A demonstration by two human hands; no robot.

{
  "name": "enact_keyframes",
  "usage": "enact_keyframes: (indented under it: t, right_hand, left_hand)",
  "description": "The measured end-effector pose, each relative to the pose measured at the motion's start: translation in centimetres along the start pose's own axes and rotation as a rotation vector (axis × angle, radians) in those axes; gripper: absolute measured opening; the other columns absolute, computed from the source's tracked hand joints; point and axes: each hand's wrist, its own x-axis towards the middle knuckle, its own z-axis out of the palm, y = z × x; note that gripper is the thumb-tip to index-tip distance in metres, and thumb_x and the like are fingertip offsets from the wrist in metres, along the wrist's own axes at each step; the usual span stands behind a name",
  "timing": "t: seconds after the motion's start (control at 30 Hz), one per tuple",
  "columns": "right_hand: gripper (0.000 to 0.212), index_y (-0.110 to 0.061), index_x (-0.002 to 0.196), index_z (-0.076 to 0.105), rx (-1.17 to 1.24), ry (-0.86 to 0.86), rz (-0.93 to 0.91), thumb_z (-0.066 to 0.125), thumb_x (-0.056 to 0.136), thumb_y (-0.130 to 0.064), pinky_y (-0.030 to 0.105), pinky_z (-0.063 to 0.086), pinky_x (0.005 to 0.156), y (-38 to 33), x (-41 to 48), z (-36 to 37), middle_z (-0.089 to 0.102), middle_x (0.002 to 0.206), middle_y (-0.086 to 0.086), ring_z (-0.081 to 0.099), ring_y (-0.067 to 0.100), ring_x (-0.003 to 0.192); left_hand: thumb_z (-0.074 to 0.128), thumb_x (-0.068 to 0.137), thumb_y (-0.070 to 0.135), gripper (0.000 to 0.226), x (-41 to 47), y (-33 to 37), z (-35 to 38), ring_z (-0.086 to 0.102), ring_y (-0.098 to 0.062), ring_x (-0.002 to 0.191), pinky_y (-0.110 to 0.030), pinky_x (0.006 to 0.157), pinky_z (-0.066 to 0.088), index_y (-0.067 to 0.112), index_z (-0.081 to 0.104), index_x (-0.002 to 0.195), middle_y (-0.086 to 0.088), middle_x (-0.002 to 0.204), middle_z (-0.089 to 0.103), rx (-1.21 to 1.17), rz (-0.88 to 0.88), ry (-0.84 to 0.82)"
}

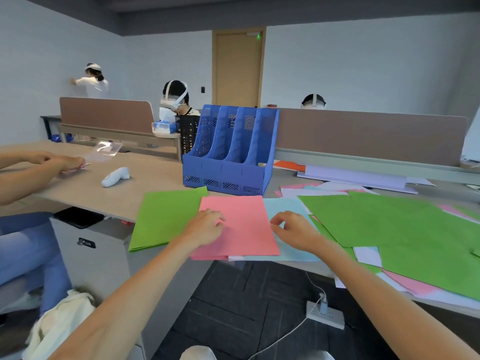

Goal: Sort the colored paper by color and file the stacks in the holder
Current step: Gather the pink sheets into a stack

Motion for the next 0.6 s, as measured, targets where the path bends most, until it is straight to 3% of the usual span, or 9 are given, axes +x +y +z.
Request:
enact_keyframes:
  t: [0.1,0.2,0.33,0.47,0.53,0.6]
  right_hand:
    - [0.057,-0.027,0.114,0.061,-0.153,-0.071,-0.061,0.04,0.086,-0.071,0.032,0.046,0.086,-0.4,-3.2,-1.0,0.06,0.113,-0.01,0.056,0.011,0.089]
    - [0.084,-0.028,0.13,0.052,-0.352,-0.143,-0.15,0.038,0.072,-0.087,0.035,0.043,0.096,-0.3,-5.2,-1.3,0.055,0.122,-0.008,0.054,0.014,0.111]
    - [0.071,-0.023,0.134,0.047,-0.486,-0.121,-0.256,0.053,0.081,-0.069,0.035,0.04,0.096,0.8,-5.1,-0.1,0.051,0.125,0.0,0.05,0.021,0.115]
    - [0.063,-0.02,0.134,0.046,-0.532,-0.061,-0.327,0.037,0.089,-0.062,0.039,0.044,0.09,1.2,-5.1,0.2,0.056,0.118,0.004,0.053,0.025,0.108]
    - [0.063,-0.02,0.126,0.054,-0.556,-0.038,-0.357,0.028,0.087,-0.062,0.04,0.047,0.084,1.2,-5.2,0.2,0.059,0.111,0.003,0.057,0.025,0.101]
    - [0.054,-0.018,0.112,0.062,-0.584,0.039,-0.41,0.033,0.087,-0.057,0.038,0.049,0.074,1.4,-5.3,0.4,0.062,0.099,0.002,0.06,0.024,0.09]
  left_hand:
    - [0.039,0.1,0.023,0.033,0.6,0.8,1.1,0.047,-0.02,0.125,-0.041,0.106,0.037,0.02,0.058,0.126,-0.002,0.135,0.052,0.034,0.035,-0.04]
    - [0.039,0.1,0.025,0.034,1.0,0.9,1.6,0.05,-0.022,0.122,-0.037,0.103,0.04,0.02,0.059,0.127,-0.004,0.132,0.055,0.031,0.009,-0.045]
    - [0.039,0.1,0.024,0.036,1.7,0.8,1.6,0.049,-0.023,0.125,-0.036,0.105,0.039,0.019,0.056,0.131,-0.004,0.137,0.054,0.031,-0.017,-0.062]
    - [0.037,0.1,0.022,0.039,2.3,0.9,1.4,0.048,-0.022,0.128,-0.032,0.106,0.038,0.016,0.05,0.137,-0.003,0.142,0.05,0.037,-0.041,-0.094]
    - [0.037,0.1,0.022,0.04,2.3,0.8,1.6,0.048,-0.022,0.128,-0.033,0.105,0.039,0.016,0.048,0.138,-0.003,0.142,0.05,0.045,-0.049,-0.104]
    - [0.038,0.1,0.022,0.041,2.3,0.7,1.7,0.048,-0.022,0.128,-0.034,0.106,0.039,0.017,0.047,0.139,-0.003,0.143,0.049,0.037,-0.063,-0.118]
